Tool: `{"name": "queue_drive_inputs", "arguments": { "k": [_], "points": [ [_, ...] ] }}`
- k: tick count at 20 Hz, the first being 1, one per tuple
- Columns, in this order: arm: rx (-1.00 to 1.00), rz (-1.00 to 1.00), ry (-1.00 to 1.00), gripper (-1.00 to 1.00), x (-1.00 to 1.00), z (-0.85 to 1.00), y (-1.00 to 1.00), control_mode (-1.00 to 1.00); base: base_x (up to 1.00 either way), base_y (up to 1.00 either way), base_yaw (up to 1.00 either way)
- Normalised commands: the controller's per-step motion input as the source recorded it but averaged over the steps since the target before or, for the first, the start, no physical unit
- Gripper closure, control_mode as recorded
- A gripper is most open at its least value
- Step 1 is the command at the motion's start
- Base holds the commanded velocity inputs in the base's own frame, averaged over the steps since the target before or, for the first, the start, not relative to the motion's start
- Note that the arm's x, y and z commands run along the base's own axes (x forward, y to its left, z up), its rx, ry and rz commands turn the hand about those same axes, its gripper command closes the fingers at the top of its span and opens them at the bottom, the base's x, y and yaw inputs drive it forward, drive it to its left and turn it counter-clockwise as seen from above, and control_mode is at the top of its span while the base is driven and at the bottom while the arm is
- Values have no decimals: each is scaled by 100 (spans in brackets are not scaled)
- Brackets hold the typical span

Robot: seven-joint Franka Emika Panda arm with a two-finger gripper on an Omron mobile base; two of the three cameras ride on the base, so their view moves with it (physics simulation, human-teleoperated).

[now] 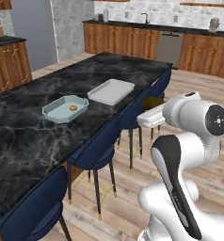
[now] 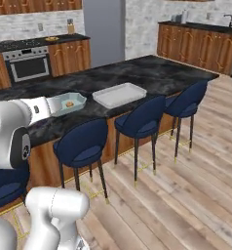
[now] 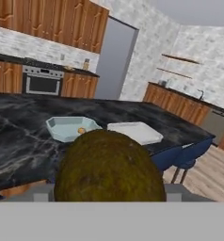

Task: Place the cold items (avocado and tangerine) from the fridge in one tupperware on the dining counter. Place the warm items (kebab skewer and hot dog) in the stove area in another tupperware.

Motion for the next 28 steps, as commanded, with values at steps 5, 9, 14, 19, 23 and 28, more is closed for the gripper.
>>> {"name": "queue_drive_inputs", "arguments": {
  "k": [5, 9, 14, 19, 23, 28],
  "points": [
    [0, 0, 0, 100, 0, 0, 0, 100, 84, -69, 42],
    [0, 0, 0, 100, 0, 0, 0, 100, 82, -62, 46],
    [0, 0, 0, 100, 0, 0, 0, 100, 77, -49, 57],
    [0, 0, 0, 100, 0, 0, 0, 100, 84, -37, 62],
    [0, 0, 0, 100, 0, 0, 0, 100, 92, -34, 50],
    [0, 0, 0, 100, 0, 0, 0, 100, 100, -15, 24]
  ]
}}
